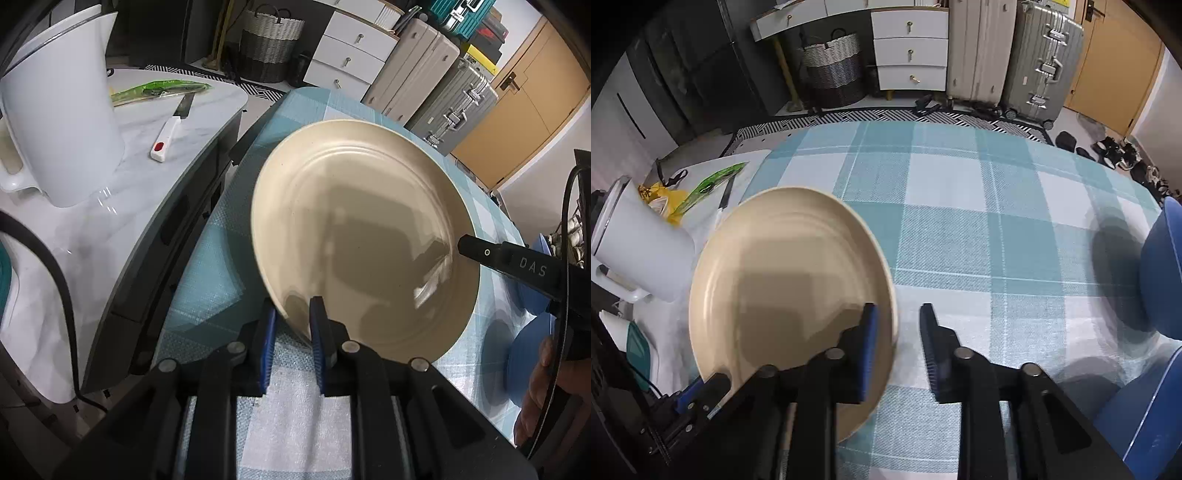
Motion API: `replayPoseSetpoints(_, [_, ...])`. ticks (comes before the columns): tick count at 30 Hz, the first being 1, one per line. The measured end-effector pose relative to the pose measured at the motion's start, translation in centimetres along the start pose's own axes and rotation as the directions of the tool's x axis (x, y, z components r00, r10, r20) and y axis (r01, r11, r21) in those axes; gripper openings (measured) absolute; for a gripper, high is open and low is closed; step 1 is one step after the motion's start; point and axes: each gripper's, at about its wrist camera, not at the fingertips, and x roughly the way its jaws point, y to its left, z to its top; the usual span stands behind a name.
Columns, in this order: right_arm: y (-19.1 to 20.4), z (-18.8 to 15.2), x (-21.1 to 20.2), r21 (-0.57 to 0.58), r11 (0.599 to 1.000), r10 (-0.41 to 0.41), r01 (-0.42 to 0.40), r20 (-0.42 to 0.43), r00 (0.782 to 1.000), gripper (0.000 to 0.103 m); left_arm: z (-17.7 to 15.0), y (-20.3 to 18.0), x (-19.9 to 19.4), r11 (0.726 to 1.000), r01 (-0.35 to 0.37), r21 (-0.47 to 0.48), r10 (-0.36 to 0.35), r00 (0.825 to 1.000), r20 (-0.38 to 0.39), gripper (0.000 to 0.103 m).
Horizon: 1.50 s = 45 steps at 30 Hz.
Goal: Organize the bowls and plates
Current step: 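Close the right tool on the same plate's rim while the left tool holds it, then carry the cream plate with both tools over the plate stack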
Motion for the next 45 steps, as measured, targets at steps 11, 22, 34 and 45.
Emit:
replayPoseSetpoints(11, [0.1,-0.5,0.1,-0.025,1.000,0.006,-0.007,-0.025,1.000,0.006,-0.1,0.1,0.0,1.000,0.003,-0.008,-0.003,1.000,-0.001,0.015])
replayPoseSetpoints(22, [-0.9,-2.1,-0.6,0.001,1.000,0.026,-0.026,-0.059,0.998,0.006,-0.3,-0.4,-0.4,1.000,0.000,-0.012,-0.001,0.999,-0.041,0.015])
replayPoseSetpoints(34, [-2.4,-4.6,-3.4,0.042,0.999,0.020,-0.017,-0.061,0.998,0.006,-1.4,-1.8,-2.1,1.000,0.008,0.016,-0.007,0.998,-0.059,0.015])
replayPoseSetpoints(45, [-1.3,-7.5,-8.8,0.018,0.999,0.051,-0.051,-0.017,0.999,0.007,-4.1,-2.4,-7.4,0.998,-0.041,0.051,0.041,0.999,0.003,0.016])
